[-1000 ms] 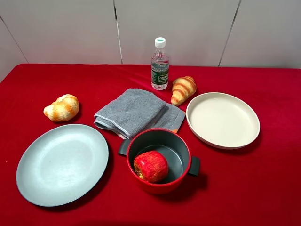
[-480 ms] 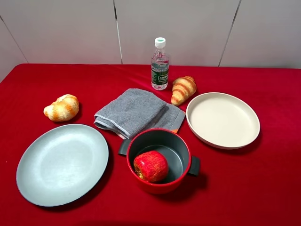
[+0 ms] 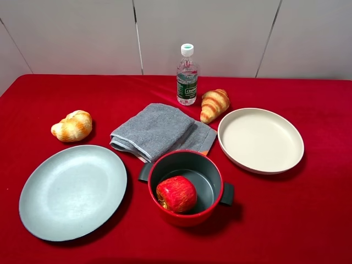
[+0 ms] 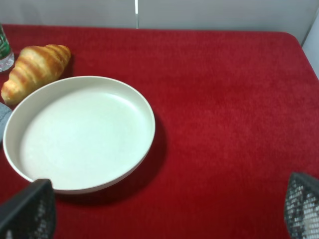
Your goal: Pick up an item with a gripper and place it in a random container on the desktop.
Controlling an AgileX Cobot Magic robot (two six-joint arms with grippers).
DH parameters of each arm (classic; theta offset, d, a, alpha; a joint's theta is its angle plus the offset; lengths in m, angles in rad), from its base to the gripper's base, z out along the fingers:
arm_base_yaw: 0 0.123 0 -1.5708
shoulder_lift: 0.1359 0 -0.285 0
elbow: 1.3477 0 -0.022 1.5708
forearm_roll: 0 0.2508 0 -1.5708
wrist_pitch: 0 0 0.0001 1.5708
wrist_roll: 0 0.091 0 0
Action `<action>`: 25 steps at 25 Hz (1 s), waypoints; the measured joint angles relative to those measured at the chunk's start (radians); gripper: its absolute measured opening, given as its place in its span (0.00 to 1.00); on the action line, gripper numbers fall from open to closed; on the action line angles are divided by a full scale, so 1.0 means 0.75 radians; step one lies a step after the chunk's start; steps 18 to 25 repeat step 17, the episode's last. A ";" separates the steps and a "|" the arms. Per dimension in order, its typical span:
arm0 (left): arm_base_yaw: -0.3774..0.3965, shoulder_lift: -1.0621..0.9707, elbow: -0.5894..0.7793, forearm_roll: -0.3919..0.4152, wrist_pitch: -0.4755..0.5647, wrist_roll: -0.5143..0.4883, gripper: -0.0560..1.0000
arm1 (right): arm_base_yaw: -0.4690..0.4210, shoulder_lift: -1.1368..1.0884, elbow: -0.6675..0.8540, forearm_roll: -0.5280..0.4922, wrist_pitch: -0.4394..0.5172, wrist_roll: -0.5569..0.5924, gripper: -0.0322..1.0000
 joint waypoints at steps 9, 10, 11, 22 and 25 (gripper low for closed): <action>0.000 0.000 0.000 0.000 0.000 0.000 0.99 | 0.000 0.000 0.000 0.000 0.000 0.000 0.70; 0.000 0.000 0.000 0.000 0.000 0.000 0.99 | 0.000 0.000 0.000 0.000 0.000 0.000 0.70; 0.000 0.000 0.000 0.000 0.000 0.000 0.99 | 0.000 0.000 0.000 0.000 0.000 0.000 0.70; 0.000 0.000 0.000 0.000 0.000 0.000 0.99 | 0.000 0.000 0.000 0.000 0.000 0.000 0.70; 0.000 0.000 0.000 0.000 0.000 0.000 0.99 | 0.000 0.000 0.000 0.000 0.000 0.000 0.70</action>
